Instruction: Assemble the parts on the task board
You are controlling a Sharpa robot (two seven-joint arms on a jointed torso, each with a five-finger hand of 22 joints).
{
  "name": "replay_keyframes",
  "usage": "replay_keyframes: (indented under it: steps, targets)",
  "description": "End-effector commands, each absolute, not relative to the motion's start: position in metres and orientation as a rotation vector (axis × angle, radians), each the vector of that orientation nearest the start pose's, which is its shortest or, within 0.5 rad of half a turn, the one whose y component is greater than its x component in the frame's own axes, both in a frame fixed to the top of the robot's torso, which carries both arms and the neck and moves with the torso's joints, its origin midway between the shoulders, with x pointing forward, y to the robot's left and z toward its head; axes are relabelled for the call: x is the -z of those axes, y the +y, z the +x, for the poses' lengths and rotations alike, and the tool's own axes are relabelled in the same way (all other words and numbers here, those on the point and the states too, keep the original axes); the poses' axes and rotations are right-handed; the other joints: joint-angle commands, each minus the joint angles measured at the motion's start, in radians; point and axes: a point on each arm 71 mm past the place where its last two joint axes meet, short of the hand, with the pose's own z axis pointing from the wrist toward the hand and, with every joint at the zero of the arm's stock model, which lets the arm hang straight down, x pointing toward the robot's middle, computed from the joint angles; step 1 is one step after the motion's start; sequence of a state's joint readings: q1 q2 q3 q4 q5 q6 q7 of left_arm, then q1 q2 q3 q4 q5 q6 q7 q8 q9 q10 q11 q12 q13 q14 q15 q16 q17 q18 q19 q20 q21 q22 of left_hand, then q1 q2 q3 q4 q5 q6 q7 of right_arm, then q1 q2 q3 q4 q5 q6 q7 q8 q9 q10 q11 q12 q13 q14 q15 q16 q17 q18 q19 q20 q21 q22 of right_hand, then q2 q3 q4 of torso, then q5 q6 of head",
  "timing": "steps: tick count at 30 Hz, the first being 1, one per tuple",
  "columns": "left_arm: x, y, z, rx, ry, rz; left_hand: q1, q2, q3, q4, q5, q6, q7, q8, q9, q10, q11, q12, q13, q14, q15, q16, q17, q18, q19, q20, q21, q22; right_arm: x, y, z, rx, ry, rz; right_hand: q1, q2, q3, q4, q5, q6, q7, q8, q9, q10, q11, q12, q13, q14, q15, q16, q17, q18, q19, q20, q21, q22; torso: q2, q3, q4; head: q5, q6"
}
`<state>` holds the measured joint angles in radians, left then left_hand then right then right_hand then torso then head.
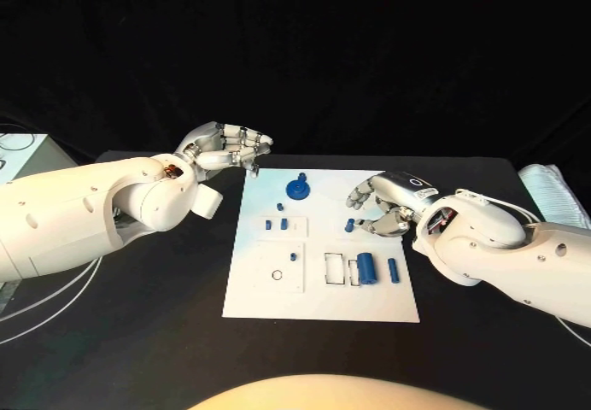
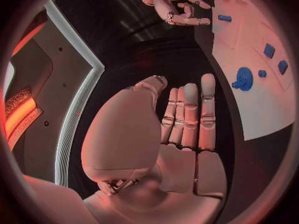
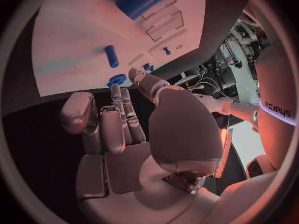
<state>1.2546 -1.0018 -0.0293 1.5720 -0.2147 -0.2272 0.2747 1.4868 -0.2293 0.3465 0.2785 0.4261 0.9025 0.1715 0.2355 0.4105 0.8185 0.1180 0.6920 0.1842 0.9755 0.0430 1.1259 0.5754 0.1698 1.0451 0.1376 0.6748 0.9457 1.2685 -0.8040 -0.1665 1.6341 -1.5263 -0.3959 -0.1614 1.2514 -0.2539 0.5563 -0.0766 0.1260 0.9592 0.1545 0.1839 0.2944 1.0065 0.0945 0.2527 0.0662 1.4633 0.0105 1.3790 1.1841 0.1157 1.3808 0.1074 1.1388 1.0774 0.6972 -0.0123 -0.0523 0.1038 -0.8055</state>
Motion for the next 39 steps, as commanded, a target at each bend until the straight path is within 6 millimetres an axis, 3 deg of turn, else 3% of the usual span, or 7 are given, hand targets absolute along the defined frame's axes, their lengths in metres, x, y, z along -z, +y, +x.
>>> replay_keyframes:
  steps: [1, 5, 13, 16, 20, 30, 39]
  targets:
    - [0.146, 0.262, 0.484, 1.443, 1.530, -0.895, 0.001, -0.009, -0.001, 0.005, -0.004, -0.007, 0.000, 0.003, 0.001, -0.009, 0.000, -0.006, 0.001, 0.000, 0.007, -0.005, 0.001, 0.012, 0.000, 0.004, -0.006, -0.001, 0.189, -0.156, 0.458, -0.687, 1.701, -0.322, 0.005, 0.000, -0.041, 0.002, 0.004, -0.012, -0.012, -0.010, -0.003, -0.023, 0.001, -0.005, 0.000, 0.027, -0.001, 0.002, -0.006, -0.006, -0.002, 0.000, -0.012, -0.008, 0.003, 0.0028, 0.0013, -0.004, 0.004]
    - [0.147, 0.263, 0.484, 1.443, 1.530, -0.894, 0.000, -0.010, -0.001, 0.005, -0.004, -0.007, -0.001, 0.004, 0.001, -0.008, 0.000, -0.006, 0.002, 0.000, 0.007, -0.005, 0.002, 0.012, 0.000, 0.004, -0.007, -0.001, 0.193, -0.159, 0.462, -0.662, 1.712, -0.342, 0.020, 0.011, -0.088, 0.005, 0.002, -0.016, -0.017, -0.014, -0.004, -0.038, 0.003, 0.000, 0.001, 0.025, 0.001, 0.000, -0.009, -0.005, -0.005, 0.001, -0.020, -0.013, 0.004, 0.0035, 0.0026, -0.005, 0.005]
    - [0.147, 0.263, 0.483, 1.441, 1.531, -0.893, 0.000, -0.010, -0.001, 0.005, -0.004, -0.007, -0.001, 0.004, 0.001, -0.008, 0.000, -0.006, 0.002, 0.000, 0.007, -0.005, 0.002, 0.012, 0.000, 0.004, -0.007, -0.001, 0.197, -0.154, 0.467, -0.634, 1.704, -0.364, 0.038, 0.027, -0.104, 0.006, -0.001, -0.011, -0.018, -0.014, -0.004, -0.034, 0.002, 0.013, 0.003, 0.026, 0.000, 0.004, -0.004, -0.006, -0.002, 0.001, -0.016, -0.006, 0.003, 0.0017, 0.0029, -0.005, 0.000]
    - [0.147, 0.263, 0.483, 1.442, 1.531, -0.893, 0.000, -0.010, -0.001, 0.005, -0.004, -0.007, -0.001, 0.004, 0.001, -0.008, 0.000, -0.006, 0.002, 0.000, 0.007, -0.005, 0.002, 0.012, 0.000, 0.004, -0.007, -0.001, 0.199, -0.150, 0.469, -0.624, 1.695, -0.366, 0.051, 0.044, -0.082, 0.005, -0.013, 0.002, -0.011, -0.011, -0.003, -0.018, 0.000, 0.027, 0.003, 0.030, -0.002, 0.009, 0.004, -0.008, 0.006, -0.001, -0.005, 0.007, 0.004, 0.0013, 0.0021, -0.005, -0.001]
    - [0.147, 0.263, 0.483, 1.442, 1.532, -0.893, 0.000, -0.010, -0.001, 0.005, -0.004, -0.007, -0.001, 0.004, 0.001, -0.008, 0.000, -0.006, 0.002, 0.000, 0.007, -0.005, 0.002, 0.012, 0.000, 0.004, -0.007, -0.001, 0.201, -0.146, 0.471, -0.620, 1.698, -0.370, 0.047, 0.050, -0.058, 0.009, -0.024, 0.014, -0.009, -0.009, -0.003, -0.010, -0.001, 0.033, 0.001, 0.030, -0.003, 0.008, 0.002, -0.010, 0.012, -0.002, 0.003, 0.017, 0.004, 0.0013, 0.0023, -0.007, -0.003]
    - [0.147, 0.263, 0.483, 1.444, 1.534, -0.892, 0.000, -0.010, -0.002, 0.006, -0.003, -0.007, -0.001, 0.006, 0.003, -0.007, 0.000, -0.005, 0.003, -0.001, 0.007, -0.006, 0.003, 0.012, -0.001, 0.004, -0.008, -0.001, 0.209, -0.137, 0.471, -0.621, 1.729, -0.393, 0.021, 0.049, 0.024, 0.022, -0.028, 0.057, -0.017, 0.004, 0.002, 0.057, -0.013, 0.039, 0.000, 0.034, -0.011, 0.012, 0.011, -0.017, 0.029, -0.009, 0.033, 0.055, 0.002, 0.0009, 0.0024, -0.008, -0.008]
    - [0.147, 0.263, 0.483, 1.446, 1.535, -0.894, 0.000, -0.009, -0.002, 0.006, -0.003, -0.006, -0.002, 0.006, 0.003, -0.007, 0.000, -0.004, 0.003, -0.001, 0.007, -0.006, 0.003, 0.013, -0.001, 0.004, -0.008, -0.001, 0.216, -0.134, 0.470, -0.611, 1.753, -0.412, 0.017, 0.046, 0.034, 0.023, -0.032, 0.066, -0.018, 0.007, 0.004, 0.063, -0.014, 0.034, -0.001, 0.034, -0.013, 0.013, 0.012, -0.017, 0.030, -0.010, 0.034, 0.056, 0.002, 0.0010, 0.0018, -0.007, -0.010]
